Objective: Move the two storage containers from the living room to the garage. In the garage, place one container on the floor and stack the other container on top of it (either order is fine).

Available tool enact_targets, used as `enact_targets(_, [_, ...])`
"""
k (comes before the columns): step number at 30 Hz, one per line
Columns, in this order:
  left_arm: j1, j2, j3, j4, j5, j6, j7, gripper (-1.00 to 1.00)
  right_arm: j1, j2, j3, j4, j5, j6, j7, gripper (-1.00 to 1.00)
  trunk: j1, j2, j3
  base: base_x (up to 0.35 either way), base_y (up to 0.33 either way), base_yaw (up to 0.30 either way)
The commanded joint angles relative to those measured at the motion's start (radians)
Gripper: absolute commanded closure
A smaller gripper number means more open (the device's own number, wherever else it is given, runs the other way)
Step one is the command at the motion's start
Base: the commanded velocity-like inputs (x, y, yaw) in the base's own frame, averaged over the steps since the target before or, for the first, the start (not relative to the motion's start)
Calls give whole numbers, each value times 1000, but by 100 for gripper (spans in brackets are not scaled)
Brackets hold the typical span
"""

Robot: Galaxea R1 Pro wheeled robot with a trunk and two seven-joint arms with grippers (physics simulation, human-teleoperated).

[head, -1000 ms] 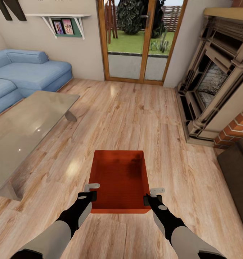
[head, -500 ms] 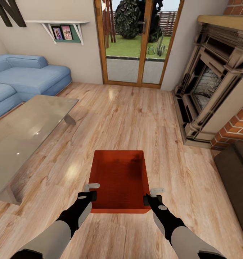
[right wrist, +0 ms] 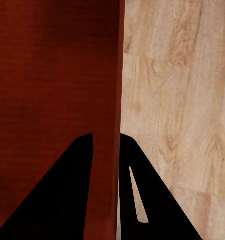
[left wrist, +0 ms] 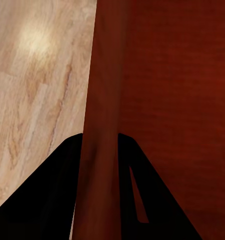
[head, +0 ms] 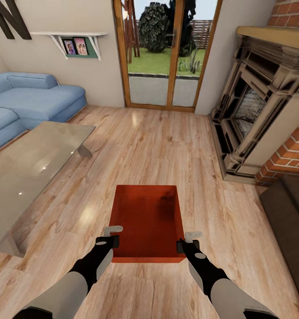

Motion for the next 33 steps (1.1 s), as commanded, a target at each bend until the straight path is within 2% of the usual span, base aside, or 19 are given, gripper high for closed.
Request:
enact_targets(1, [0,1,72,0,11,8,21,100,-1,1,-24,-3,14,-48,-20,100,-4,7,3,0,0,-7])
enact_targets(8, [0,1,72,0,11,8,21,100,0,2,-24,-3,13,-48,-20,100,-31,56,29,0,0,-1])
enact_targets(33, [0,1,73,-2,11,7,21,100,0,1,-24,-3,13,-47,-19,100,-126,231,146,0,0,0])
